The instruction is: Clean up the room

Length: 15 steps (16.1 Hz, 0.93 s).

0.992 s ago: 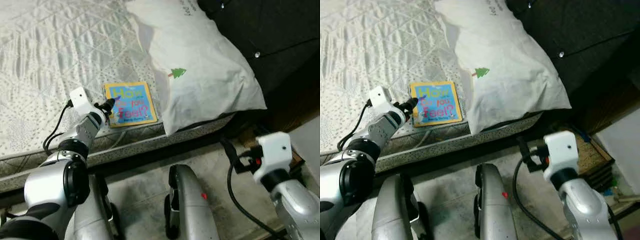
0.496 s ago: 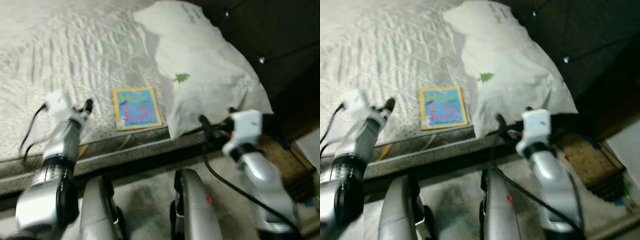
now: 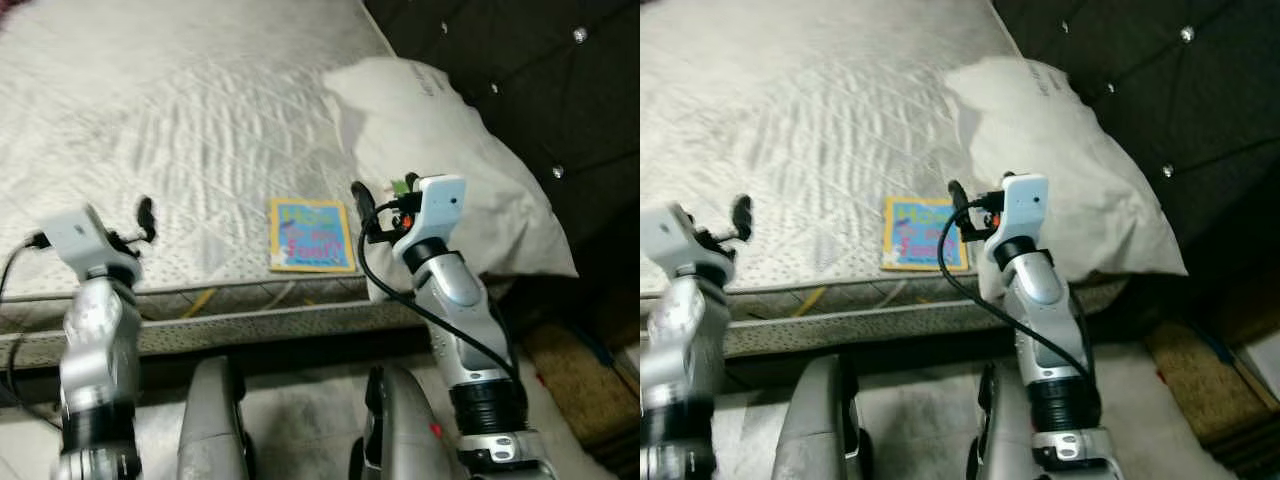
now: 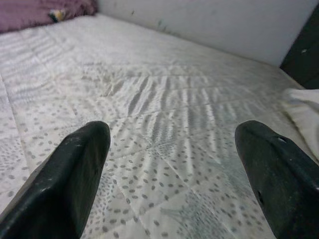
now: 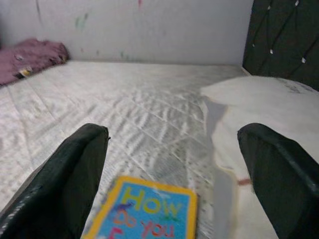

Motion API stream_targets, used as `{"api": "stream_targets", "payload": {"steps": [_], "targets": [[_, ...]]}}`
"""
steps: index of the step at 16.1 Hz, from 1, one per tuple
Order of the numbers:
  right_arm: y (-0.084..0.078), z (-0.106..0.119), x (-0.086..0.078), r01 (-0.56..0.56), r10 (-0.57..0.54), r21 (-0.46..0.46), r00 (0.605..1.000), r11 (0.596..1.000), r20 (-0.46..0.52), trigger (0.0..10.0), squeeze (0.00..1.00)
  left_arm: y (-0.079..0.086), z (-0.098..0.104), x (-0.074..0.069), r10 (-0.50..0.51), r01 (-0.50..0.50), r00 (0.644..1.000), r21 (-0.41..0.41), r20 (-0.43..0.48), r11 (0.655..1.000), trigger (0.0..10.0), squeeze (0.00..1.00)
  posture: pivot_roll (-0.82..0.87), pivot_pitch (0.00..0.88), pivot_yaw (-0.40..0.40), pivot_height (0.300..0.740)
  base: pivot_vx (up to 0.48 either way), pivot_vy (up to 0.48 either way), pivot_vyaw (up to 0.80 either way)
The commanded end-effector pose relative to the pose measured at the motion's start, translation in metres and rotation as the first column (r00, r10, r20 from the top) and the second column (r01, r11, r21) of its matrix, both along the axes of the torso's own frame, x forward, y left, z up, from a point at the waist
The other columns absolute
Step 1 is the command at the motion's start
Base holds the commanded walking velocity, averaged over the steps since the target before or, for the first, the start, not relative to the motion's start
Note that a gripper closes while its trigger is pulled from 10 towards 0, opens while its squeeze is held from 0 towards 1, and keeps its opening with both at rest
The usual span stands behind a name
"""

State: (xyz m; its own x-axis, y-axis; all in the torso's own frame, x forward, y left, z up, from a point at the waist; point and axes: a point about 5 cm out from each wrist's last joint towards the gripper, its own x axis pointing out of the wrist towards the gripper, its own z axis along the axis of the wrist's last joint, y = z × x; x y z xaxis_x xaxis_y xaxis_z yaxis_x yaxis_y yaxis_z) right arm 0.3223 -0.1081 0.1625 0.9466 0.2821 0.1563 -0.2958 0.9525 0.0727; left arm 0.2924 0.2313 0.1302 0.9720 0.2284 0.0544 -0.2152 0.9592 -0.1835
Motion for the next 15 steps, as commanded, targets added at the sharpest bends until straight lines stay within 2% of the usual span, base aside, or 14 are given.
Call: {"api": "stream_targets", "payload": {"steps": [1, 2, 4, 5, 6, 9, 10, 12, 15], "targets": [[-0.004, 0.002, 0.003, 0.022, -0.022, 0.017, 1.0, 1.0, 0.01, 10.0, 0.0, -0.011, 0.006, -0.001, -0.034, 0.034, 0.999, 0.018, 0.01, 0.999, 10.0, 1.0, 0.1, 0.0, -0.035, 0.585, 0.0, 0.0, 0.0], [-0.002, 0.005, 0.003, 0.02, -0.021, 0.023, 1.0, 1.0, 0.018, 10.0, 0.0, -0.02, 0.004, -0.006, -0.064, 0.063, 0.998, 0.027, 0.018, 0.998, 10.0, 1.0, 0.09, 0.0, -0.034, 0.604, 0.0, 0.0, 0.0], [0.001, 0.001, 0.001, 0.018, -0.018, 0.019, 1.0, 1.0, 0.014, 10.0, 0.0, -0.027, -0.003, -0.01, -0.057, 0.058, 0.998, 0.059, -0.017, 0.997, 10.0, 1.0, 0.07, 0.0, -0.036, 0.629, 0.0, 0.0, 0.0], [0.002, -0.001, -0.001, 0.022, -0.022, 0.018, 1.0, 1.0, 0.017, 10.0, 0.0, -0.031, -0.005, -0.012, -0.08, 0.082, 0.996, 0.061, -0.034, 0.995, 10.0, 0.45, 0.07, 0.0, -0.029, 0.639, 0.0, 0.0, 0.0], [0.002, -0.003, -0.002, 0.04, -0.04, 0.017, 0.999, 0.999, 0.017, 10.0, 0.0, -0.037, -0.007, -0.014, -0.114, 0.116, 0.993, 0.065, -0.039, 0.991, 10.0, 0.0, 0.06, 0.0, -0.018, 0.648, 0.0, 0.0, 0.0], [-0.005, -0.012, -0.005, 0.11, -0.11, 0.008, 0.994, 0.994, 0.006, 10.0, 0.0, -0.045, -0.011, -0.018, -0.137, 0.141, 0.988, 0.075, -0.065, 0.987, 10.0, 0.0, 0.05, 0.0, -0.007, 0.683, 0.0, 0.0, 0.0], [-0.007, -0.011, -0.007, 0.112, -0.112, -0.002, 0.994, 0.994, 0.012, 10.0, 0.0, -0.047, -0.013, -0.019, -0.151, 0.156, 0.985, 0.055, -0.081, 0.986, 10.0, 0.0, 0.03, 0.0, -0.007, 0.702, 0.0, 0.0, 0.0], [-0.013, -0.015, -0.01, 0.12, -0.12, -0.022, 0.993, 0.993, 0.003, 10.0, 0.0, -0.049, -0.017, -0.018, -0.15, 0.157, 0.984, 0.066, -0.096, 0.985, 10.0, 0.0, 0.02, 0.0, -0.02, 0.727, 0.0, 0.0, 0.0], [-0.017, -0.02, -0.014, 0.137, -0.137, -0.04, 0.991, 0.99, -0.006, 10.0, 0.0, -0.058, -0.018, -0.018, -0.178, 0.185, 0.978, 0.056, -0.108, 0.981, 10.0, 0.0, 0.02, 0.0, -0.033, 0.74, 0.0, 0.0, 0.0]]}}
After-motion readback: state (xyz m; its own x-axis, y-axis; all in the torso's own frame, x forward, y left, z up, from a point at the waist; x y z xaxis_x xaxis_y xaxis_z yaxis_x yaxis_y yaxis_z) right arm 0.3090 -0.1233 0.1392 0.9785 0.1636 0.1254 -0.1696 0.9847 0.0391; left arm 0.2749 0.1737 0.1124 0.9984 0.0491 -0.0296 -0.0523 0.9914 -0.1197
